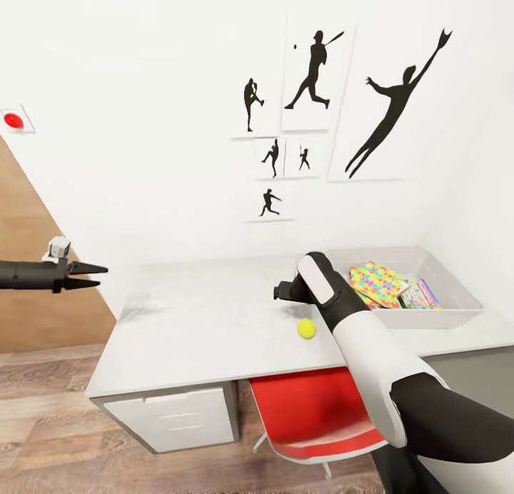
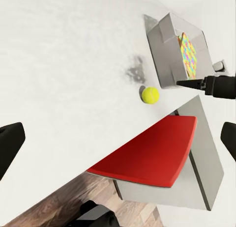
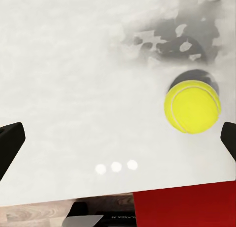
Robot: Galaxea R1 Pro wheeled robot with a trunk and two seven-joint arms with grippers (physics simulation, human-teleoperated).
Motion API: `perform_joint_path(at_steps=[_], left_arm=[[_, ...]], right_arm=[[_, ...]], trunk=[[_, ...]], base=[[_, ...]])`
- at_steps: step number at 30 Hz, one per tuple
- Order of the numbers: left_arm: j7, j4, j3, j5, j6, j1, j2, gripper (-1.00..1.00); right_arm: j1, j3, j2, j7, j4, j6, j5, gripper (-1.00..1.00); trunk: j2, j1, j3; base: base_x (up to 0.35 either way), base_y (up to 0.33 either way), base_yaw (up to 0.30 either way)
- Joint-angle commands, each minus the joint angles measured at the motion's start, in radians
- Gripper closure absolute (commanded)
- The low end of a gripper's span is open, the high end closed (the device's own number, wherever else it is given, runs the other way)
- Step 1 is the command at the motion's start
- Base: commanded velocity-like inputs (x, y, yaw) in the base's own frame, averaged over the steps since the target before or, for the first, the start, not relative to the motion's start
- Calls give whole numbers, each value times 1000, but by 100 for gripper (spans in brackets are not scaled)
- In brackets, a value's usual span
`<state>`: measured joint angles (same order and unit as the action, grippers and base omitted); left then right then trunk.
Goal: Put all the toys in the child's room - the three board games (two on the bed and one on the table), the two jigsaw puzzles on the table, and the tennis ball on the table - inside the toy box on the table in the child's room.
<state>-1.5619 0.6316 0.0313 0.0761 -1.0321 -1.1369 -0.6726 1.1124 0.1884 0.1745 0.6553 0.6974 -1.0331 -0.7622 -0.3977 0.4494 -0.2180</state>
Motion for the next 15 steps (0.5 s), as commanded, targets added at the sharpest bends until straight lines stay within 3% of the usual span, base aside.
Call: perform_joint_path(at_steps=[1, 5, 15], left_arm=[[-9, 0, -12, 8, -10, -1, -1, -100], [-9, 0, -36, 9, -8, -1, -2, -100], [-9, 0, -42, 10, -5, -1, -2, -100]], right_arm=[[1, 3, 0, 10, 1, -1, -9, -100], [1, 2, 0, 11, 1, 0, -7, -100], [1, 2, 0, 12, 1, 2, -6, -100]], trunk=[[-2, 1, -4], [-2, 1, -10], [-2, 1, -27]], base=[[0, 0, 0], [0, 0, 0], [0, 0, 0]])
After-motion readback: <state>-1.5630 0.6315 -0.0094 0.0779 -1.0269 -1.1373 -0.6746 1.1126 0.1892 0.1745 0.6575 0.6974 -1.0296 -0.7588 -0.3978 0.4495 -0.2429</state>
